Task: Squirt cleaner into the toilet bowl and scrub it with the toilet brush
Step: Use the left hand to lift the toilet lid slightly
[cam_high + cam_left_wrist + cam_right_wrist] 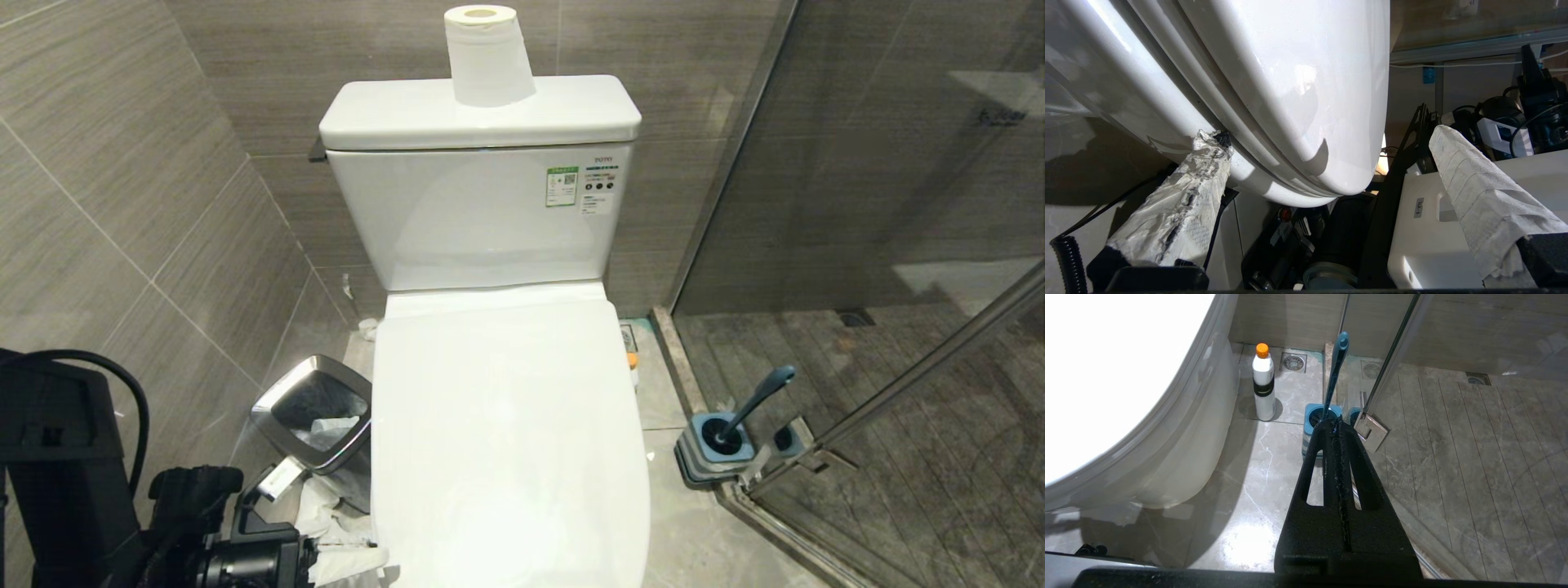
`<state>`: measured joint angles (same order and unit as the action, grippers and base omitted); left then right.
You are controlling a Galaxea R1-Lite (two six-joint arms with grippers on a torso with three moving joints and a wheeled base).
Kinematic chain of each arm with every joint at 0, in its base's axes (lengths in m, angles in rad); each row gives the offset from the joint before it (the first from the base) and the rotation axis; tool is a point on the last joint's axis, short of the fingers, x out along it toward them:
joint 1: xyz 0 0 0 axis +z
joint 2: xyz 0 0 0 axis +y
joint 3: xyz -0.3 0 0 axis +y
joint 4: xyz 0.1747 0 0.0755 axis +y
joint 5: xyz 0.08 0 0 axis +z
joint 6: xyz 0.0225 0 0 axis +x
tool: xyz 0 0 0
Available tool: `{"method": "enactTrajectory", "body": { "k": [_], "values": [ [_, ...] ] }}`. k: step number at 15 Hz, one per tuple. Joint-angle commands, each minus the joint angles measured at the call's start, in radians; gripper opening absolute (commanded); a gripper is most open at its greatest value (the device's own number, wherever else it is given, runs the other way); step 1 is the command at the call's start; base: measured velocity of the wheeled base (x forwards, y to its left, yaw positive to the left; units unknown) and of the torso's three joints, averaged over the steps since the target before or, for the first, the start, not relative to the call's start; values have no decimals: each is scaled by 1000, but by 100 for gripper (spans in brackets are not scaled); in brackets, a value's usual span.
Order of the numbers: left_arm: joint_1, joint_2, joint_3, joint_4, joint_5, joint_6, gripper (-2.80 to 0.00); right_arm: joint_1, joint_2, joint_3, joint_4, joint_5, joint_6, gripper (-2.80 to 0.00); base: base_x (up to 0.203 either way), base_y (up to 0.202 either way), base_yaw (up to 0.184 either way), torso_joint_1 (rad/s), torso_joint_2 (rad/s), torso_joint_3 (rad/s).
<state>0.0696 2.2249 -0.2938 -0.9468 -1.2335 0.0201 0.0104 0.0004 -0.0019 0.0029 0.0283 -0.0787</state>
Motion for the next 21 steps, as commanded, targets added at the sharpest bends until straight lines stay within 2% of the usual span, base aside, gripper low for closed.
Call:
{"method": "enactTrajectory", "body": {
  "k": [1, 3, 5, 13, 21],
  "values": [
    [-6, 2, -1, -8, 9, 2, 0, 0, 1, 0, 0, 1, -1, -280, 0, 0, 0, 0, 0, 0],
    [-13, 2, 0, -5, 65, 45, 0, 0, 1, -1, 0, 1, -1, -280, 0, 0, 0, 0, 0, 0],
    [-20, 2, 4, -4, 88, 76, 0, 0, 1, 0, 0, 1, -1, -280, 0, 0, 0, 0, 0, 0],
    [-45, -4, 13, 6, 118, 72, 0, 0, 1, 0, 0, 1, -1, -280, 0, 0, 0, 0, 0, 0],
    [-43, -19, 2, 117, 126, 67, 0, 0, 1, -1, 0, 1, -1, -280, 0, 0, 0, 0, 0, 0]
  ]
}}
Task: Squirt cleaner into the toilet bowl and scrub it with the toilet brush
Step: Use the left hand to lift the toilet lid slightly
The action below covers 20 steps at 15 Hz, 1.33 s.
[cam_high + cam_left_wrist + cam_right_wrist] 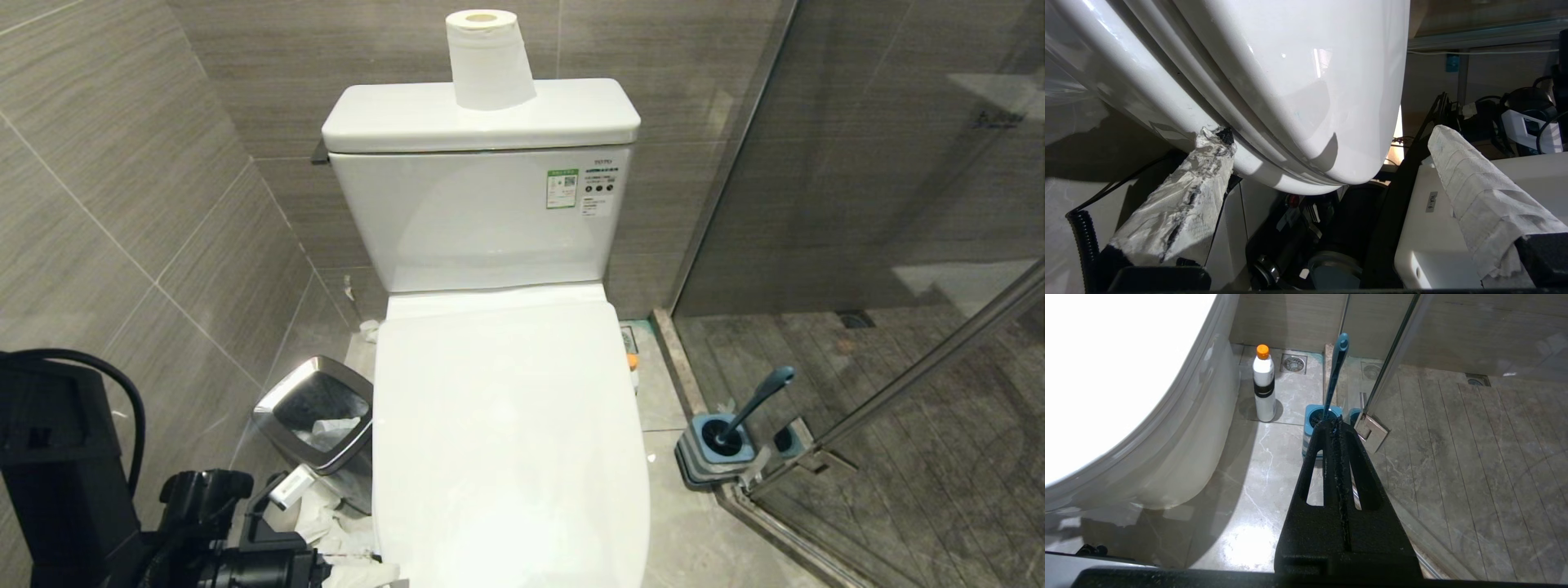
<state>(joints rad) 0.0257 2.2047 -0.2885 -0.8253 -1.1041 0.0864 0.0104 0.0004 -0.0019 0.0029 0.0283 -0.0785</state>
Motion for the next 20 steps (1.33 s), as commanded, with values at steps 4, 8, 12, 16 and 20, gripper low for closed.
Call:
{"method": "enactTrajectory", "body": {
  "k": [4, 8, 12, 16, 20],
  "values": [
    [-15, -12, -1, -5, 13, 7, 0, 0, 1, 0, 0, 1, -1, -280, 0, 0, 0, 0, 0, 0],
    [-53, -31, -2, -5, 13, -3, 0, 0, 1, -1, 0, 1, -1, -280, 0, 0, 0, 0, 0, 0],
    [-63, -42, 1, -3, 12, -35, 0, 0, 1, -1, 0, 1, -1, -280, 0, 0, 0, 0, 0, 0],
    [-63, -53, -6, -12, -5, -127, 0, 0, 1, -1, 0, 1, -1, -280, 0, 0, 0, 0, 0, 0],
    [-48, -59, -11, -15, -124, -137, 0, 0, 1, 0, 0, 1, -1, -280, 0, 0, 0, 0, 0, 0]
  ]
}}
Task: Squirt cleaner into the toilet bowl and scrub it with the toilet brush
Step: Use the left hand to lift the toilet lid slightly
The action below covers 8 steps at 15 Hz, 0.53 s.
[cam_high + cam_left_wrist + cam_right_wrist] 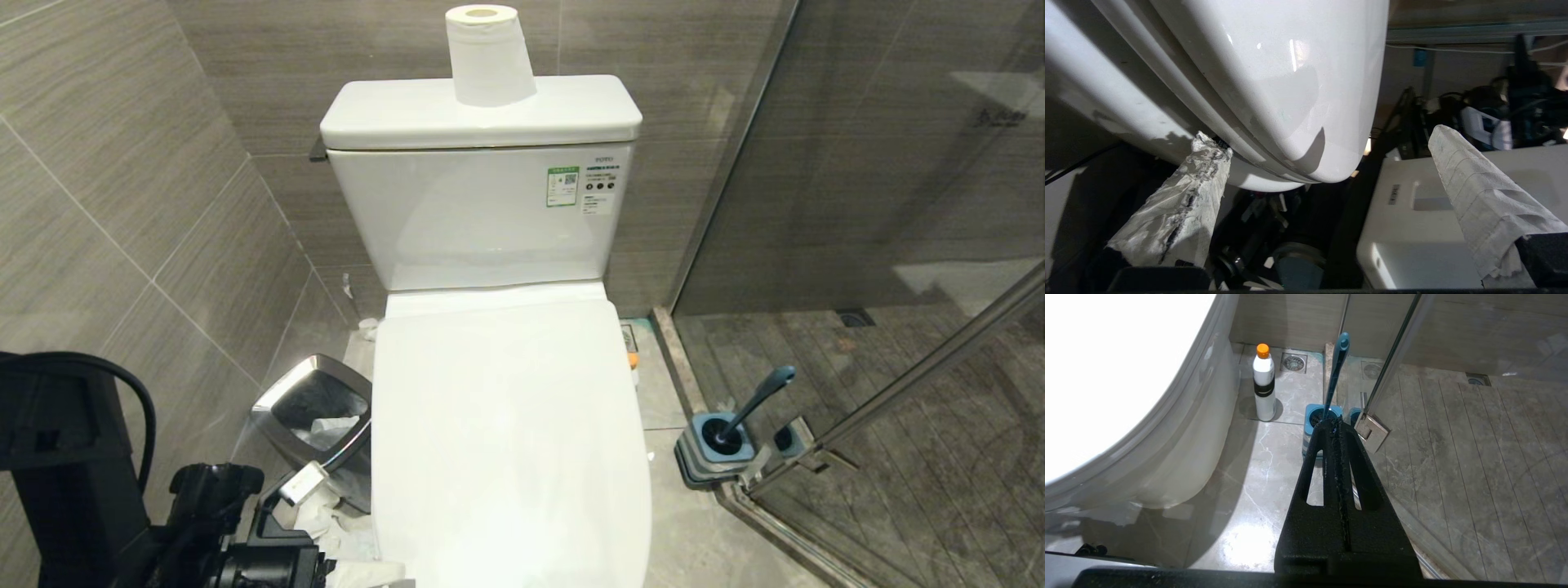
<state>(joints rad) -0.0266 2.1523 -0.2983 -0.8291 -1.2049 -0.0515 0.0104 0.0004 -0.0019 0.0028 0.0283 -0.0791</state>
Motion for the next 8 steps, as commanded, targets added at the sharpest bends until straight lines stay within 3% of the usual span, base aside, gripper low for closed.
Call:
{"method": "enactTrajectory", "body": {
  "k": [1, 4, 8],
  "values": [
    [9, -6, -1, -10, -54, 0, 0, 0, 1, 0, 0, 1, -1, -280, 0, 0, 0, 0, 0, 0],
    [13, -12, 2, -11, -132, 1, 0, 0, 1, 0, 0, 1, -1, -280, 0, 0, 0, 0, 0, 0],
    [21, -28, 6, -5, -167, 1, 0, 0, 1, 0, 0, 1, -1, -280, 0, 0, 0, 0, 0, 0]
  ]
}}
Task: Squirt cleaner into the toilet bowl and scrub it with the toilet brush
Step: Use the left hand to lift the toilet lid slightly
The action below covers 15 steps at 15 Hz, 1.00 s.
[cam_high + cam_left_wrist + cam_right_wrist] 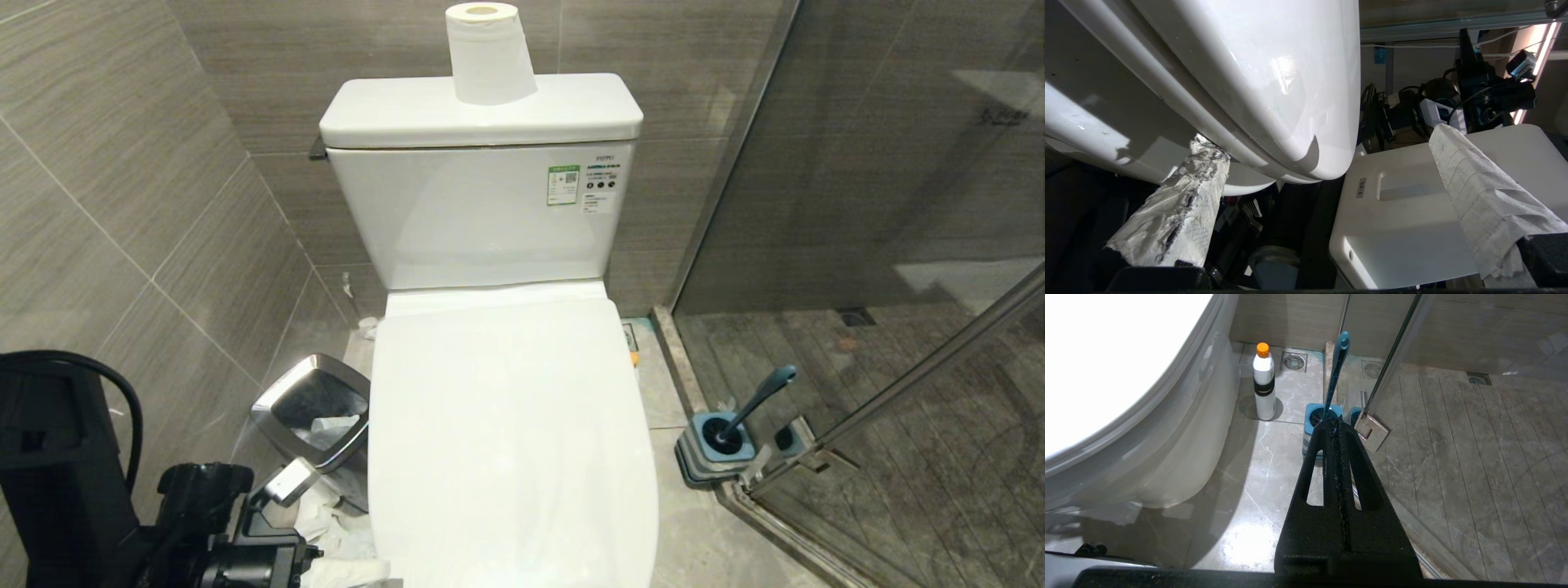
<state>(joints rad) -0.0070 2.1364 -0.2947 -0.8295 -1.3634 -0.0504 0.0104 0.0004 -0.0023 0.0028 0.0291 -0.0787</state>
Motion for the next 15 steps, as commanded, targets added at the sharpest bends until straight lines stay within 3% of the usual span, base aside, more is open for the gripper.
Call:
{"method": "enactTrajectory", "body": {
  "k": [1, 5, 11, 15],
  "values": [
    [0, -15, 11, -2, -10, 0, 0, 0, 1, 0, 0, 0, -1, -280, 0, 0, 0, 0, 0, 0],
    [-2, -77, 36, 3, -24, -9, 0, 0, 1, 0, 0, 0, -1, -280, 0, 0, 0, 0, 0, 0],
    [-30, -210, 33, 4, -22, -108, 0, 0, 1, 1, 0, 0, -1, -280, 0, 0, 0, 0, 0, 0],
    [-37, -315, 32, 4, -22, -236, 0, 0, 1, 0, 0, 0, -1, -280, 0, 0, 0, 0, 0, 0]
  ]
}}
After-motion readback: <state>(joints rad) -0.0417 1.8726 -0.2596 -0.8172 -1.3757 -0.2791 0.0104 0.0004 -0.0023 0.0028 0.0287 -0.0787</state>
